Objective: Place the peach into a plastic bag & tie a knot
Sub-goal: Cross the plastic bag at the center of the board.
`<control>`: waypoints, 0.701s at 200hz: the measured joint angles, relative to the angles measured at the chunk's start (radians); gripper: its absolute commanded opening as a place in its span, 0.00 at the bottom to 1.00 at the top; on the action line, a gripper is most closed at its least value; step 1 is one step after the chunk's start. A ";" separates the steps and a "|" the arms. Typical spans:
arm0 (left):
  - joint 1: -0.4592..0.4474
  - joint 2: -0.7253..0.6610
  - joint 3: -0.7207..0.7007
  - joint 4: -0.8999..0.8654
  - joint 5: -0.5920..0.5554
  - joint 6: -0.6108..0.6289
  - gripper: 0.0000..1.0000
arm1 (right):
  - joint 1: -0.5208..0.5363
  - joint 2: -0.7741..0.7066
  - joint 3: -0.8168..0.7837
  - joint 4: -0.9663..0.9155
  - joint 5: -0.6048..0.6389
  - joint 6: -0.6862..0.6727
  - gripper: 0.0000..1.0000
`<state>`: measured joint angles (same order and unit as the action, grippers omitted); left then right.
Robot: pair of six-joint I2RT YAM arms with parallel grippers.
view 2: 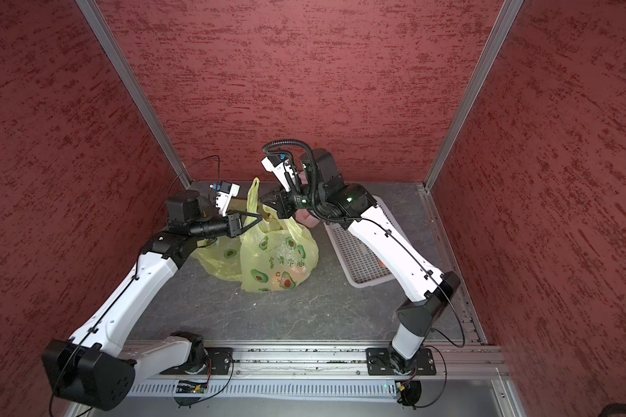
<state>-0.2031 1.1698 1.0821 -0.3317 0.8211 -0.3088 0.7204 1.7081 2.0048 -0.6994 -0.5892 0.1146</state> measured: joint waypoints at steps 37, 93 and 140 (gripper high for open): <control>-0.010 0.011 0.006 0.011 -0.067 0.011 0.00 | 0.003 0.057 0.014 -0.025 -0.054 -0.005 0.00; -0.033 0.008 -0.009 0.130 -0.122 0.013 0.05 | 0.003 0.058 0.014 -0.046 -0.089 -0.010 0.00; -0.116 0.027 -0.015 0.298 0.013 -0.012 0.07 | 0.003 0.060 0.049 -0.047 -0.088 0.005 0.00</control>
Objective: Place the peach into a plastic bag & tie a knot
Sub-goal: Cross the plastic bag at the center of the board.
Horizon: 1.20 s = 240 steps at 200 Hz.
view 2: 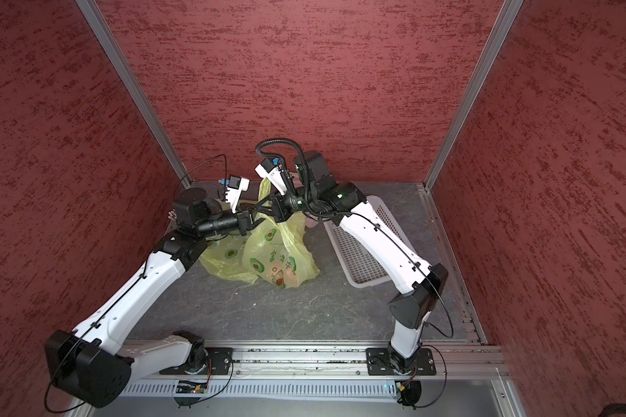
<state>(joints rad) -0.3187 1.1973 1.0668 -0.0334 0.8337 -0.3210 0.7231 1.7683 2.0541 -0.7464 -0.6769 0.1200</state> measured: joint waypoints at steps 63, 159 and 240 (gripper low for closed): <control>-0.089 0.056 0.006 0.028 0.120 -0.021 0.08 | 0.000 -0.003 -0.002 -0.001 0.053 0.032 0.00; -0.102 0.038 0.006 -0.043 0.156 0.021 0.57 | -0.034 -0.003 -0.062 0.021 -0.018 0.030 0.00; -0.018 0.039 0.007 -0.071 0.266 0.011 0.62 | -0.092 -0.003 -0.077 0.015 -0.177 -0.006 0.00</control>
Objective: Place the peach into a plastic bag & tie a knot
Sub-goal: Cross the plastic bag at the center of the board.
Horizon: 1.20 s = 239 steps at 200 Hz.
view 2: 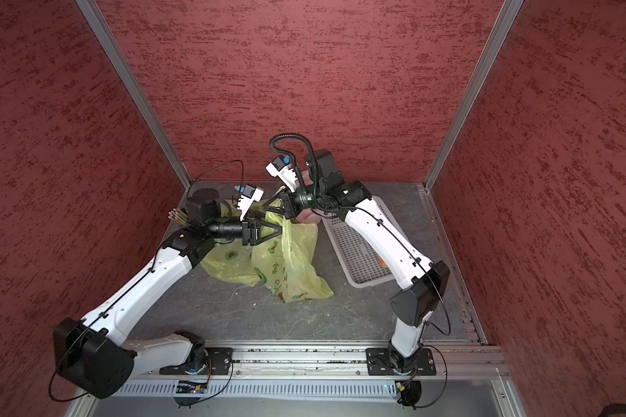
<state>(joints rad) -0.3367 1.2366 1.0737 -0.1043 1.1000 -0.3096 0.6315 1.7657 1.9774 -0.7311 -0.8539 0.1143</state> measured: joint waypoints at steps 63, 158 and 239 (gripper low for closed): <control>-0.001 0.061 0.002 0.044 0.119 -0.061 0.67 | -0.005 0.013 -0.002 -0.002 -0.064 -0.018 0.00; -0.018 0.108 0.002 0.256 0.151 -0.210 0.66 | -0.011 0.067 -0.019 0.153 -0.105 0.069 0.00; -0.039 0.117 -0.048 0.379 0.058 -0.291 0.42 | -0.014 -0.022 -0.244 0.438 -0.100 0.230 0.00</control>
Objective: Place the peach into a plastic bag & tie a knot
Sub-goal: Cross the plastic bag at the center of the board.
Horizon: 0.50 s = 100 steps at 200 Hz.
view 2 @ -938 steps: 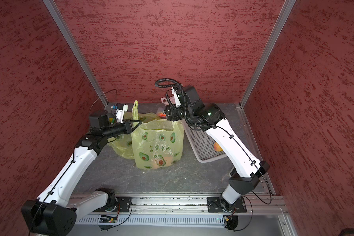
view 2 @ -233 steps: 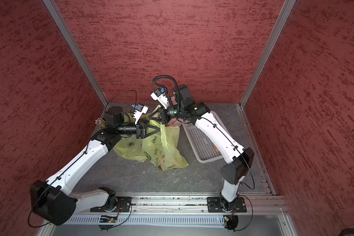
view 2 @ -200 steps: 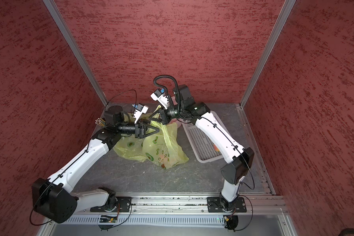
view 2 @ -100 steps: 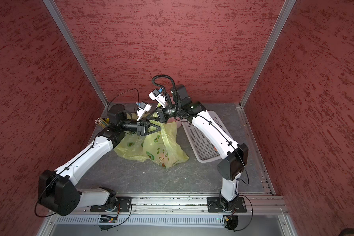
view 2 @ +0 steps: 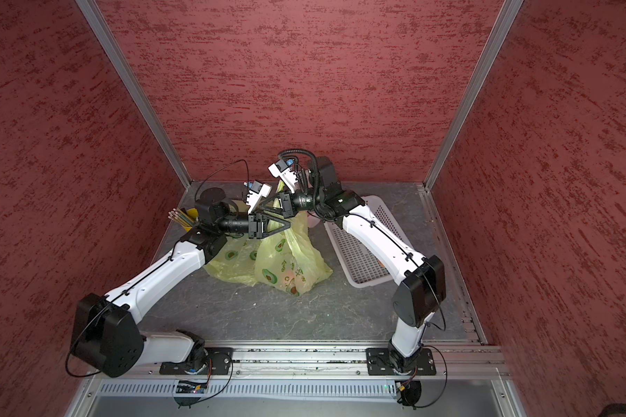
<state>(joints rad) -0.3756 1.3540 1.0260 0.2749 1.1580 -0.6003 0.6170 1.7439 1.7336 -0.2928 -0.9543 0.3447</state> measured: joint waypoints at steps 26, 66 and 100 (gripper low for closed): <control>-0.015 0.000 -0.007 0.032 -0.045 -0.015 0.32 | -0.001 -0.025 -0.042 0.060 0.002 0.033 0.00; -0.040 0.002 -0.008 0.066 -0.094 -0.026 0.17 | -0.006 -0.058 -0.089 0.116 0.010 0.066 0.00; -0.051 0.003 -0.016 0.086 -0.108 -0.034 0.04 | -0.008 -0.080 -0.119 0.129 0.031 0.069 0.00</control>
<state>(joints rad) -0.4267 1.3567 1.0096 0.3607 1.0496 -0.6346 0.6086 1.6638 1.6150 -0.1638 -0.9237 0.4133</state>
